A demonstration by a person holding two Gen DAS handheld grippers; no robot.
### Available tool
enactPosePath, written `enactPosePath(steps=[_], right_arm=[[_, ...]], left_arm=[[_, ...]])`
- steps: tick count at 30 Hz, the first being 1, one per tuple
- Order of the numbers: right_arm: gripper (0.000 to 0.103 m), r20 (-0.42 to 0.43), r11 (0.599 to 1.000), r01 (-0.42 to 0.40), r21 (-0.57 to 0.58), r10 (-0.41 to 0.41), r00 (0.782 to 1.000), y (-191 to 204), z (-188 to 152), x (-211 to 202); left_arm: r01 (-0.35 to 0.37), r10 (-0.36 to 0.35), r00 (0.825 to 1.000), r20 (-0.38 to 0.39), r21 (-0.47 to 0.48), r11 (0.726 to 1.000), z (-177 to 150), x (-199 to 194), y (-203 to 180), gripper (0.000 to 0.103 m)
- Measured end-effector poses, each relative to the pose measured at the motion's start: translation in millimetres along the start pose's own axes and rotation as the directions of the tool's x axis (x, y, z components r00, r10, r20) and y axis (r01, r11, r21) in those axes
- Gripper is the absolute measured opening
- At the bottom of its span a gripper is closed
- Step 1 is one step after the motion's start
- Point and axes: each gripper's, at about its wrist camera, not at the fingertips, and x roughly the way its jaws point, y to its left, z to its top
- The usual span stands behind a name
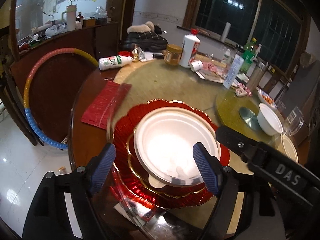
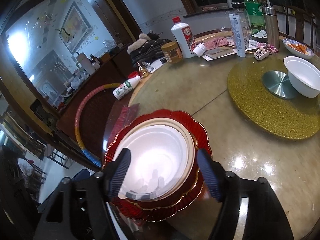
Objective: Organize plates and bowls
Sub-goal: 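Open both grippers to release the white foam bowl, then move both grippers to the second beige bowl beside the glass pitcher and grasp its rim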
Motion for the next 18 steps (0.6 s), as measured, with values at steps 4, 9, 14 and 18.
enactPosePath(steps=[4, 9, 14, 18], right_arm=[[0.087, 0.034, 0.998, -0.049, 0.037, 0.048, 0.998, -5.6, 3.5, -17.3], [0.098, 0.04, 0.986, -0.117, 0.12, 0.113, 0.993, -29.4, 7.5, -31.5], [0.098, 0.039, 0.977, -0.133, 0.168, 0.128, 0.991, -61.6, 11.2, -45.3], [0.098, 0.065, 0.967, -0.125, 0.221, 0.113, 0.991, -97.3, 16.0, -66.2]], left_arm=[[0.011, -0.005, 0.996, 0.089, -0.068, 0.998, 4.7, -20.0, 7.9, 0.081], [0.06, -0.047, 0.991, 0.129, -0.097, 0.994, 10.4, -29.2, -2.2, 0.086], [0.098, -0.095, 0.992, 0.082, -0.035, 0.995, 12.1, -20.9, -35.0, 0.086], [0.152, -0.153, 0.988, 0.011, 0.036, 0.988, 11.2, -7.5, -76.8, 0.086]])
